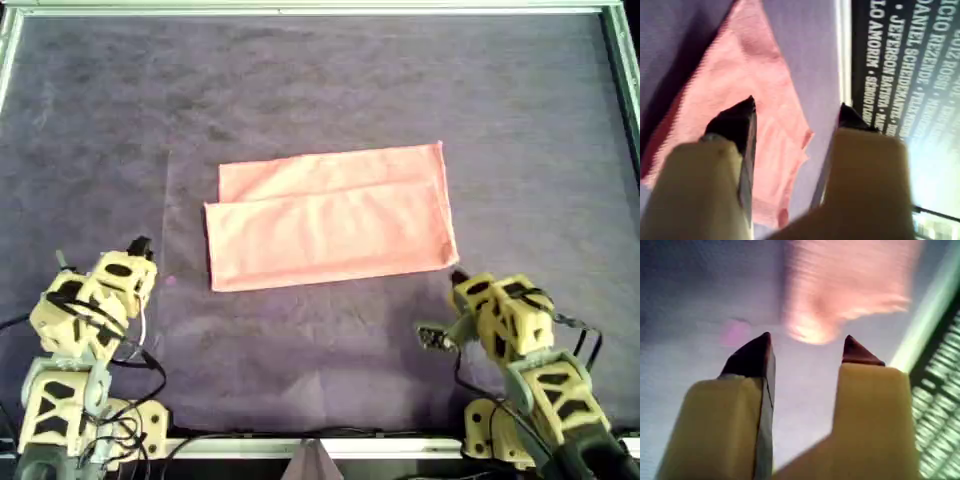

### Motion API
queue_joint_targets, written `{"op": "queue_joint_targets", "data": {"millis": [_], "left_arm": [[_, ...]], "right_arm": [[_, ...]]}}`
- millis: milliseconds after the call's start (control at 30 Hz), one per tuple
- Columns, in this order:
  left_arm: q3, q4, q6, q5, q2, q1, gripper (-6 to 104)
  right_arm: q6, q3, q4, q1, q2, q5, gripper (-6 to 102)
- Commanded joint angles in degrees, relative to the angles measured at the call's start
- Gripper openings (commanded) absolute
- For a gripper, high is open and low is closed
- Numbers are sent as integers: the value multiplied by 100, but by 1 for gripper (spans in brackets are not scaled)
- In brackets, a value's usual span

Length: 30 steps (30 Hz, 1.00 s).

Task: Fold a cloth

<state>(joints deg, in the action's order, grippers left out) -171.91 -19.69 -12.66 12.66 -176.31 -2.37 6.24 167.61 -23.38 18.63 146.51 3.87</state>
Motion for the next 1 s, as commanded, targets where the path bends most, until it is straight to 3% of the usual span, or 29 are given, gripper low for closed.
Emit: {"op": "queue_joint_targets", "data": {"millis": [0, 200, 800, 967], "left_arm": [[9, 0, -18, 18, -88, 141, 58], [0, 0, -26, 9, -88, 149, 58], [-9, 0, -26, 9, -88, 149, 58], [-9, 0, -26, 9, -88, 149, 58]], "right_arm": [[-18, -923, 255, -35, -1055, -62, 59], [-35, -2030, 264, -35, -2470, -62, 65], [-26, -3999, 264, -26, -5177, -70, 64], [-114, -4298, 264, -35, -5414, 0, 60]]}}
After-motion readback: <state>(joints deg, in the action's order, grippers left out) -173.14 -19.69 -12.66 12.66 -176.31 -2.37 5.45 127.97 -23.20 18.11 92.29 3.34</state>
